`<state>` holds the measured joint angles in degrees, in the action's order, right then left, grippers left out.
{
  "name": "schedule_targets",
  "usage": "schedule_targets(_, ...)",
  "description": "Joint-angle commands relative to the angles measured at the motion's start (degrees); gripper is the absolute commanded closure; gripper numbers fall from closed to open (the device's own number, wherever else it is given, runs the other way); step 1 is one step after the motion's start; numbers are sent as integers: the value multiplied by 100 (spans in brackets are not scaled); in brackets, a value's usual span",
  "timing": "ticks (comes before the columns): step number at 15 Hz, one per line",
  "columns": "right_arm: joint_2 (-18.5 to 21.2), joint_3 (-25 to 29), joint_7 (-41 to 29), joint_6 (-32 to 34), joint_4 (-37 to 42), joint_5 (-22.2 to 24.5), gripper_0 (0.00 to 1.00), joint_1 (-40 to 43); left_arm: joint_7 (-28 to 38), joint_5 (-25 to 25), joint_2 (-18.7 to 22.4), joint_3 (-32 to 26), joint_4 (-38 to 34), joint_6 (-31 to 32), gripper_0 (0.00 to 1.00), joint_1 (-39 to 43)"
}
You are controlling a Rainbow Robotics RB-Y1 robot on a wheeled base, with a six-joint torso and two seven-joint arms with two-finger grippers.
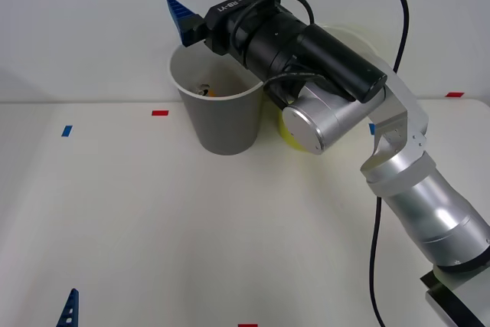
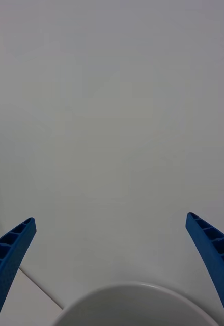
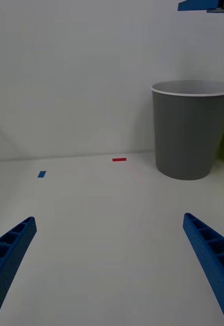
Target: Put cans in the gray bin and PET bottles in the light green bin.
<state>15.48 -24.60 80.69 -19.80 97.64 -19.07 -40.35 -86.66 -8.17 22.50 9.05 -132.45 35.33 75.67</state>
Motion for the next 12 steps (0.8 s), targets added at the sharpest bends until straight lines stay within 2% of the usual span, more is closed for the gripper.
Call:
schedule_targets(1, -1, -1, 17, 2, 1, 0, 0, 0, 0, 0, 0, 0, 0, 0, 0, 0)
schedule_targets(2, 8, -1, 17, 99, 1, 0, 0, 0, 0, 0, 0, 0, 0, 0, 0, 0)
schedule_targets(3, 52, 17, -27, 433, 53, 175, 0, 106, 0, 0, 0, 0, 0, 0, 0, 0)
schedule_targets(4, 87, 105, -36, 459, 282, 290, 0, 299, 0, 0, 0, 0, 0, 0, 0, 0)
schedule_targets(9, 746, 421, -150, 442, 2075, 290, 0, 1934, 0, 0, 0, 0, 0, 0, 0, 0)
schedule_targets(12, 913, 711, -185, 450, 2831, 474, 0, 2787, 0, 0, 0, 0, 0, 0, 0, 0)
